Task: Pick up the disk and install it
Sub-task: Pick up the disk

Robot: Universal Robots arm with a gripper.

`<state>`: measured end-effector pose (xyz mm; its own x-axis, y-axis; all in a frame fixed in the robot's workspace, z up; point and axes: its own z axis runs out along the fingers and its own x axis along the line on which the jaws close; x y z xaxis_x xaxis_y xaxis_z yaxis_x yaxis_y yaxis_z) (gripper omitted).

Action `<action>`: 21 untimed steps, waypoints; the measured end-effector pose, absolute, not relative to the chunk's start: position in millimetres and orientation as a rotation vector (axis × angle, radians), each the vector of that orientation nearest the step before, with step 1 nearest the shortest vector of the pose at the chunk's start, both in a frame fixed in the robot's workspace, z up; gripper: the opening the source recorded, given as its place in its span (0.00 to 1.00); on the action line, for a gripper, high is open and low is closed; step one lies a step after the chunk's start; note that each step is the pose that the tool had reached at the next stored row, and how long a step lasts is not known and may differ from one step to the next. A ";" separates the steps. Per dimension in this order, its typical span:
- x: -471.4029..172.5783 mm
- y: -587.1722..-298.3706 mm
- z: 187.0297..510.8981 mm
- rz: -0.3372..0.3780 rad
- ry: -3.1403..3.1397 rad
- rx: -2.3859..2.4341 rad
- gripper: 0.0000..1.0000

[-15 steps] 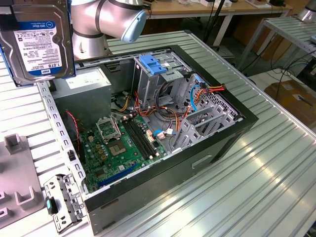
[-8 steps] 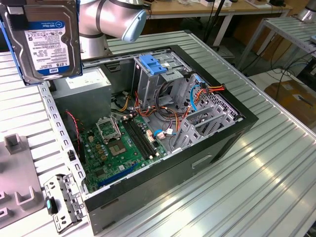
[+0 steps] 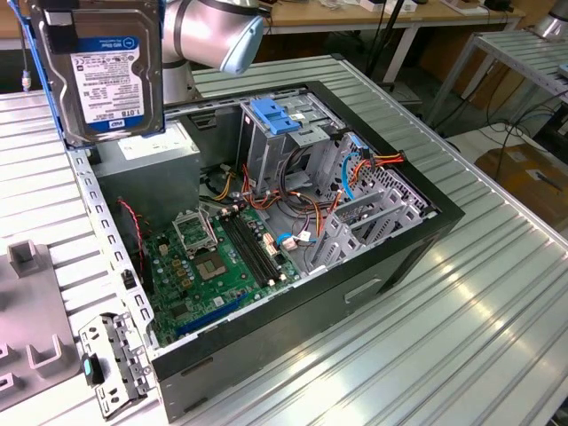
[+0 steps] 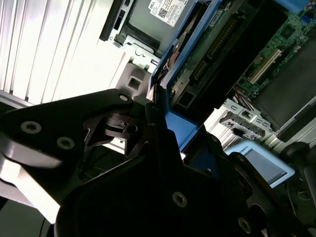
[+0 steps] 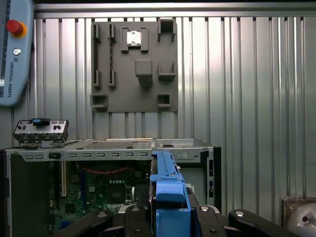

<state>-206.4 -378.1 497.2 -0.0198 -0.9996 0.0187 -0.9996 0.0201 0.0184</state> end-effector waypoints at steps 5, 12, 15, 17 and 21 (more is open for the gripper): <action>-193.0 -378.1 497.0 0.002 -2.224 2.180 0.37; -168.1 -378.1 496.8 0.005 -2.223 2.179 0.37; -161.2 -378.1 496.6 0.006 -2.222 2.178 0.37; -155.9 -378.1 496.5 0.006 -2.222 2.178 0.37; -145.3 -378.1 496.3 0.007 -2.222 2.177 0.37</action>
